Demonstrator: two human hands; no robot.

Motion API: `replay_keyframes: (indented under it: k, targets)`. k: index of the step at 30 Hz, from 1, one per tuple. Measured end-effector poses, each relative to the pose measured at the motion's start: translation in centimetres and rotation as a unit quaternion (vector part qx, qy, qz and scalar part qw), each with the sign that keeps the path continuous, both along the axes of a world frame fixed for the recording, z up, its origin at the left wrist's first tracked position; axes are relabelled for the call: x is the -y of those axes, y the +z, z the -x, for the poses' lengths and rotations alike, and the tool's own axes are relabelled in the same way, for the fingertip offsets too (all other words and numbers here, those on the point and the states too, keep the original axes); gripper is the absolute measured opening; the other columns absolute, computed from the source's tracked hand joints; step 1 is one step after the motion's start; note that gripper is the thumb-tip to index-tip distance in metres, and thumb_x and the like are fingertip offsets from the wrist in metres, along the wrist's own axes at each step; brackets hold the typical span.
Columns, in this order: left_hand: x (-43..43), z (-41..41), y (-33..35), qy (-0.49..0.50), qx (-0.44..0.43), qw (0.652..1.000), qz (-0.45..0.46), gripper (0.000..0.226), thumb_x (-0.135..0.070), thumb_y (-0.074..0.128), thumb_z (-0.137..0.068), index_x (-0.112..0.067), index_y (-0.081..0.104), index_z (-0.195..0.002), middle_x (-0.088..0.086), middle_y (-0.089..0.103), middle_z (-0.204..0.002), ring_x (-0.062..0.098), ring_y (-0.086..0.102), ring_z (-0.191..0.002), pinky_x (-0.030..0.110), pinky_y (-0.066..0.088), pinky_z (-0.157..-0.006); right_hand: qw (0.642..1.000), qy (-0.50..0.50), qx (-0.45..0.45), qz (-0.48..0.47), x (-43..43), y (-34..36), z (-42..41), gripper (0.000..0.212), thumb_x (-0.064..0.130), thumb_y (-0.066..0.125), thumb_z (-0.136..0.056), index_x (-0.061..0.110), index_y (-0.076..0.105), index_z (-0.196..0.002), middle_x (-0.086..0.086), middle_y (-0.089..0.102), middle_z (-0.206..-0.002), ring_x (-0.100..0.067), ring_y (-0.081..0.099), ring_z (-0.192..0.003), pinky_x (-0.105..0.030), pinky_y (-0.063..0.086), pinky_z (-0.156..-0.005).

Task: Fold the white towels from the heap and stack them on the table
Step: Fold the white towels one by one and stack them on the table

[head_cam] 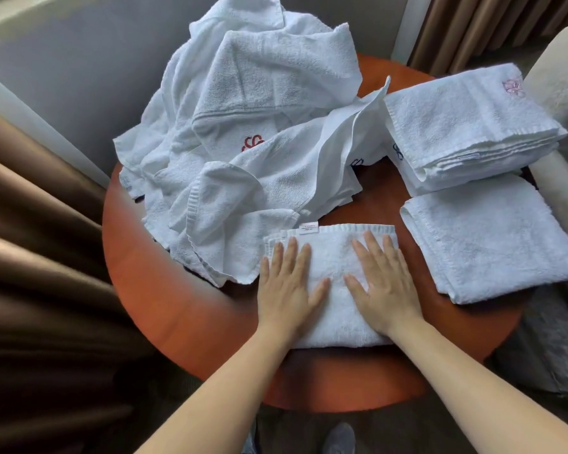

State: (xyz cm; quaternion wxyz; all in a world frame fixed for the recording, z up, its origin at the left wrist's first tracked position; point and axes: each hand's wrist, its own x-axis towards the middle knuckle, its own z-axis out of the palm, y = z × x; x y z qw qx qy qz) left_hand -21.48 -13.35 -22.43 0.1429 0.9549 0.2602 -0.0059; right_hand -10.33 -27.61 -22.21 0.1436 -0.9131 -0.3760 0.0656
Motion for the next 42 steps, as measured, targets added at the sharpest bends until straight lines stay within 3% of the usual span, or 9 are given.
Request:
replay_keyframes:
  k: [5,10,14,20,25,28,35,39,42]
  targets:
    - [-0.1,-1.0,0.5,0.012,-0.031,0.999,0.015,0.089,-0.067,0.001,-0.077,-0.023,0.012,-0.155,-0.003,0.000,-0.163,0.019,-0.010,-0.149,0.041,-0.007,-0.118,0.996,0.001,-0.047,0.072,-1.1,0.8,-1.0,0.089,0.068,-0.003,-0.076,0.027,0.000,-0.154,0.013,-0.019,-0.155,-0.016,-0.019,-0.147,-0.031,-0.017,-0.115]
    - [-0.4,-2.0,1.7,-0.030,0.031,0.998,-0.039,0.078,-0.060,0.026,-0.079,-0.013,0.045,-0.138,0.011,0.040,-0.149,0.029,0.023,-0.145,0.055,0.010,-0.116,0.994,-0.031,-0.040,0.092,-2.2,2.3,-0.7,0.064,0.048,0.027,-0.098,0.024,0.010,-0.154,0.001,-0.004,-0.163,-0.022,-0.013,-0.149,-0.044,-0.008,-0.119]
    - [0.9,-0.5,0.2,-0.105,0.066,0.991,-0.052,0.064,-0.055,0.041,-0.083,-0.023,0.045,-0.138,0.005,0.048,-0.145,0.026,0.041,-0.136,0.050,0.018,-0.110,0.999,-0.035,0.004,0.040,-2.0,0.8,1.5,0.070,0.049,0.017,-0.089,0.018,0.030,-0.151,-0.004,0.019,-0.160,-0.027,0.009,-0.149,-0.045,0.000,-0.118]
    - [1.4,-0.5,0.6,-0.073,-0.005,0.997,-0.021,0.065,-0.056,0.039,-0.083,-0.023,0.052,-0.137,0.002,0.050,-0.144,0.023,0.046,-0.134,0.047,0.019,-0.108,0.994,0.000,-0.038,0.100,-1.8,0.9,0.1,0.085,0.060,-0.013,-0.074,0.030,-0.006,-0.153,0.008,-0.016,-0.161,-0.008,-0.028,-0.139,-0.037,-0.015,-0.116]
    - [1.4,0.0,1.6,-0.077,-0.037,0.996,0.015,0.086,-0.066,0.003,-0.077,-0.028,0.016,-0.154,-0.005,0.008,-0.162,0.015,0.003,-0.149,0.040,-0.006,-0.118,0.994,-0.075,-0.070,-0.024,-0.8,2.5,1.4,0.061,0.042,0.046,-0.094,0.020,0.030,-0.149,0.000,0.015,-0.161,-0.020,-0.001,-0.149,-0.036,-0.004,-0.119]
    - [0.8,0.3,3.2,-0.076,-0.035,0.996,0.025,0.091,-0.068,-0.001,-0.072,-0.028,0.025,-0.150,-0.002,0.012,-0.162,0.017,0.008,-0.148,0.045,0.009,-0.117,0.945,-0.266,-0.085,-0.173,1.3,3.2,3.1,0.047,0.022,0.068,-0.083,0.009,0.053,-0.125,-0.011,0.051,-0.133,-0.028,0.038,-0.130,-0.039,0.027,-0.110]
    - [1.3,1.1,3.3,-0.090,-0.057,0.994,0.030,0.093,-0.073,0.002,-0.070,-0.032,0.016,-0.152,-0.003,-0.003,-0.163,0.023,-0.003,-0.149,0.053,0.006,-0.116,0.821,-0.460,-0.305,-0.145,3.2,4.0,3.8,0.084,0.047,0.075,-0.074,0.001,0.040,-0.136,-0.016,0.047,-0.133,-0.034,0.049,-0.119,-0.047,0.045,-0.098]
    - [1.0,2.3,2.5,-0.099,-0.100,0.988,0.057,0.097,-0.077,-0.002,-0.067,-0.032,0.000,-0.154,-0.006,-0.011,-0.162,0.021,-0.013,-0.148,0.051,0.000,-0.117,0.711,-0.503,-0.433,-0.232,2.9,4.2,3.7,0.050,0.025,0.075,-0.079,0.013,0.051,-0.122,0.000,0.060,-0.111,-0.024,0.060,-0.095,-0.050,0.052,-0.089]
    - [0.6,3.2,3.1,-0.097,-0.102,0.990,0.019,0.090,-0.075,0.009,-0.074,-0.028,0.031,-0.148,-0.001,0.023,-0.158,0.021,0.023,-0.145,0.054,0.025,-0.108,0.672,-0.470,-0.506,-0.268,2.2,4.4,2.7,0.045,0.001,0.070,-0.078,0.014,0.055,-0.118,-0.002,0.066,-0.107,-0.020,0.064,-0.091,-0.036,0.052,-0.068]
